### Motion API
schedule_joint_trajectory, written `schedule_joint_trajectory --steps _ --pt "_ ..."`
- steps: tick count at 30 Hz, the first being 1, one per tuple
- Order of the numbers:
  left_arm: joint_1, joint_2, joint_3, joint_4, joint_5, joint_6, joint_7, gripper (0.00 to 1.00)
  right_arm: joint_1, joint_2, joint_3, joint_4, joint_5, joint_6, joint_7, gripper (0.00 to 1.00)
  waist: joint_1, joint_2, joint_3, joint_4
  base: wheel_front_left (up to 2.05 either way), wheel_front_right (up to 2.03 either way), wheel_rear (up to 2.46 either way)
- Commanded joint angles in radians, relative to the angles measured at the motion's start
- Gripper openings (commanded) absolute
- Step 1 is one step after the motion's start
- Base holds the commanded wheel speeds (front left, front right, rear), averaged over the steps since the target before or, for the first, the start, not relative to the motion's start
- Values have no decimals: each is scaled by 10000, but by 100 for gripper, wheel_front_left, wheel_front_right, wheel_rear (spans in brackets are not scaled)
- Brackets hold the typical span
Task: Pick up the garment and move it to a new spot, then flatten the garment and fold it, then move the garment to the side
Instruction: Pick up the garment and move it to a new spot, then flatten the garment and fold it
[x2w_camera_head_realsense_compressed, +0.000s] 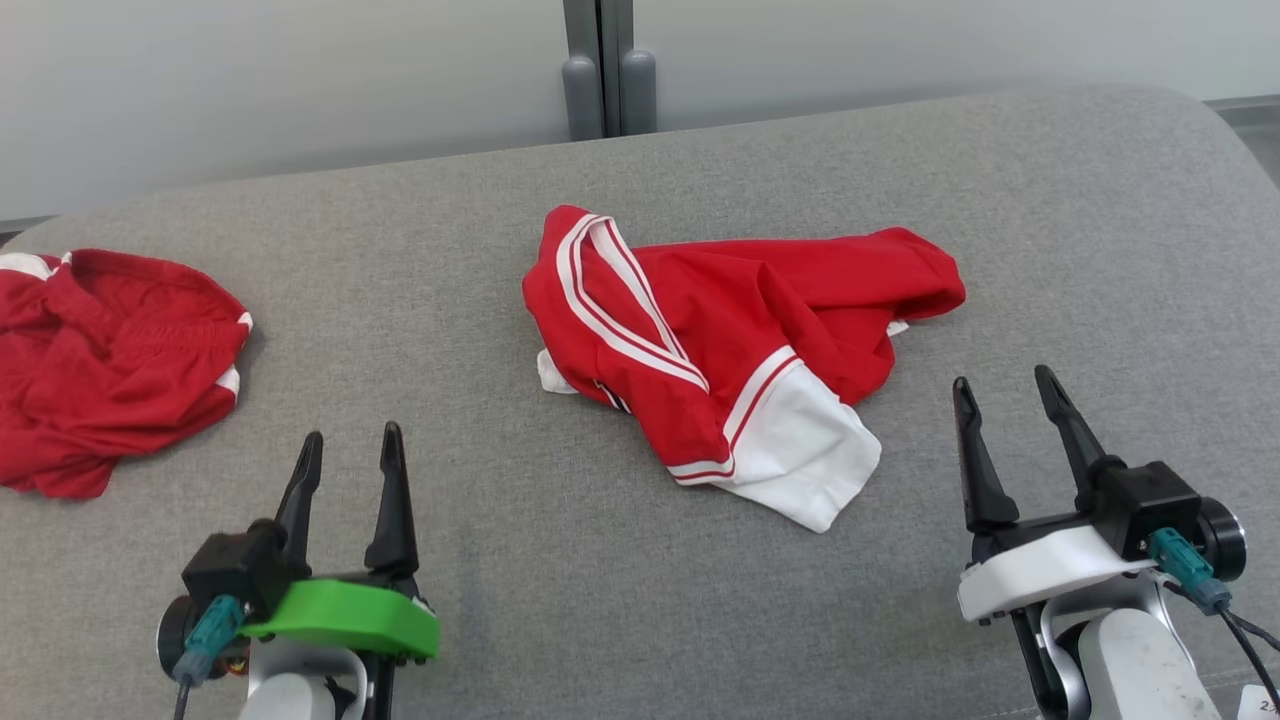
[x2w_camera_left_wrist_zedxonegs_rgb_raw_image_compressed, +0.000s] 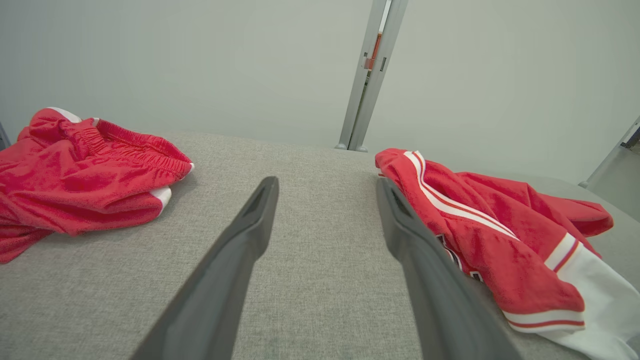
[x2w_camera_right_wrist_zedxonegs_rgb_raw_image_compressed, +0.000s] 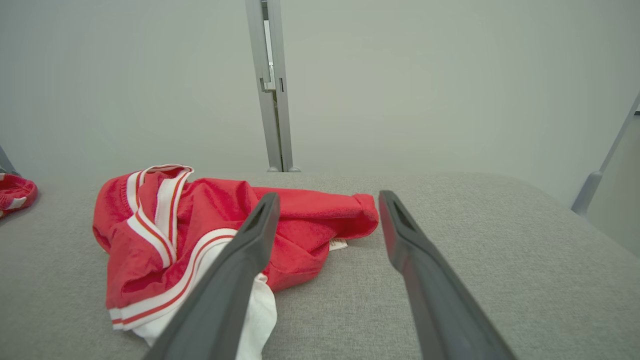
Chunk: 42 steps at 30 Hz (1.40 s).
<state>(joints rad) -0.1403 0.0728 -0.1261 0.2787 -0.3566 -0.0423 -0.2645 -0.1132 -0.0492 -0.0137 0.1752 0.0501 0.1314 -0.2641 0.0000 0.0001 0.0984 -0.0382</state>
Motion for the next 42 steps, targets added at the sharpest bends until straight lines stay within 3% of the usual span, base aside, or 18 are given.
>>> schedule_joint_trajectory --steps 1,12,32,38,42 --pt "360 -62 114 -187 155 68 4 100 189 -23 76 26 66 -13 -7 100 0 -1 -194 58 0 0 0" --pt "1800 -218 60 -781 174 214 3 100 541 -26 587 204 594 -14 -7 100 0 -1 -651 82 0 0 0" --pt "1861 -213 -42 -1046 200 390 3 100 557 -25 515 317 598 -14 -7 100 0 -1 -756 247 0 0 0" --pt "1552 -215 -450 -1076 494 123 3 100 473 -25 468 250 531 -14 -7 100 0 -1 -557 144 0 0 0" --pt "1085 -216 -1440 -869 728 -200 4 100 324 -23 389 232 489 -14 -7 100 0 -1 -291 2 0 0 0"
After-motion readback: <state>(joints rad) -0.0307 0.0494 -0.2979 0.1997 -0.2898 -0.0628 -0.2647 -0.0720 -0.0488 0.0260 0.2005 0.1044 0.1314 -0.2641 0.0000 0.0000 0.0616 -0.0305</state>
